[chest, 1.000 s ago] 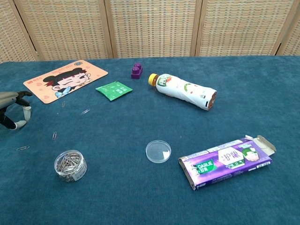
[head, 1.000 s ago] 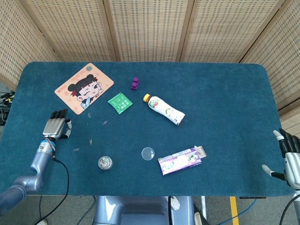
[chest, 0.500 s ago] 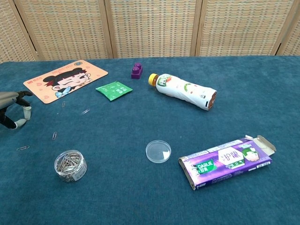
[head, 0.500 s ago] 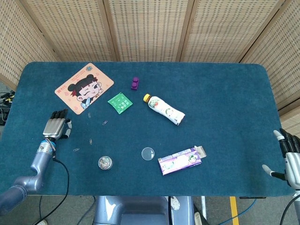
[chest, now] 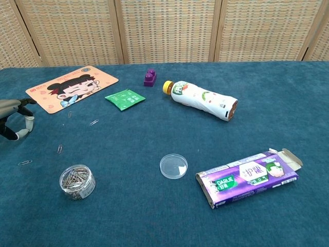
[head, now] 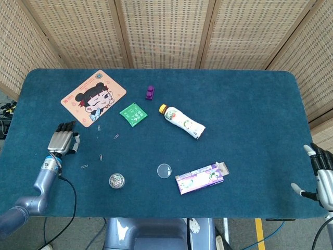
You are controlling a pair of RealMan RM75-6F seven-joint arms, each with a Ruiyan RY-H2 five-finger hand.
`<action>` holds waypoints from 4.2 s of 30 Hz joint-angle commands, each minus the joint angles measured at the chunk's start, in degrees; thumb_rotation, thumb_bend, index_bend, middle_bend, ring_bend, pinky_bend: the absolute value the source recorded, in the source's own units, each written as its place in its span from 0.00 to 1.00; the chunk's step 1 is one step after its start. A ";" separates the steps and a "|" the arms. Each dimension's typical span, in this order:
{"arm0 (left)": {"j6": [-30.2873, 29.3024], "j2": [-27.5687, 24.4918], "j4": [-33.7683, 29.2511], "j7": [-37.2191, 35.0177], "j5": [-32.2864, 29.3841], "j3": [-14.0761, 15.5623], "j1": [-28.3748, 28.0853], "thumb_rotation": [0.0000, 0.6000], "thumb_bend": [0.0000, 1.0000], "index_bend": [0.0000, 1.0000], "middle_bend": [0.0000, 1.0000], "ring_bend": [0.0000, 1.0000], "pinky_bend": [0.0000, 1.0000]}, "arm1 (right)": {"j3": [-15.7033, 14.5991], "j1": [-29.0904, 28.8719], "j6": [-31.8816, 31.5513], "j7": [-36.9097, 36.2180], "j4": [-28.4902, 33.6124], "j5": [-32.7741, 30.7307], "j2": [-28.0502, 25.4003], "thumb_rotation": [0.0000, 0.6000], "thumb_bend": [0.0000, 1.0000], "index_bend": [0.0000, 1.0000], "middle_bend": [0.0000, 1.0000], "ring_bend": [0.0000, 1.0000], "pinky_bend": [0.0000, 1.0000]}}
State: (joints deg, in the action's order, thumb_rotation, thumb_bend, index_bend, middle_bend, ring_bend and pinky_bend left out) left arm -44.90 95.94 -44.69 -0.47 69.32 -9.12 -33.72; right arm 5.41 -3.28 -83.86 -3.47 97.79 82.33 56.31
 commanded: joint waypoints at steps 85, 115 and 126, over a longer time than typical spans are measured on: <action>-22.15 -18.08 -42.11 3.28 22.75 11.69 4.94 1.00 0.23 0.33 0.00 0.00 0.00 | -0.31 1.26 -2.31 -5.13 0.38 1.91 -2.20 1.00 0.00 0.01 0.00 0.00 0.00; -13.95 -13.18 -22.60 -4.16 9.87 9.77 9.11 1.00 0.30 0.51 0.00 0.00 0.00 | -0.78 1.73 -3.27 -6.54 0.75 3.38 -2.83 1.00 0.00 0.01 0.00 0.00 0.00; -11.22 -12.17 -23.06 -1.62 8.71 9.21 8.17 1.00 0.74 0.51 0.00 0.00 0.00 | -0.72 1.77 -3.32 -7.16 0.58 3.32 -2.99 1.00 0.00 0.01 0.00 0.00 0.00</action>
State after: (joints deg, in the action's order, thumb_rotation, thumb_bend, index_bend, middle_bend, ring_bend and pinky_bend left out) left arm -56.21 83.73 -67.68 -2.18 78.10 0.13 -25.51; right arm 4.69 -1.51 -87.18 -10.63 98.38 85.66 53.32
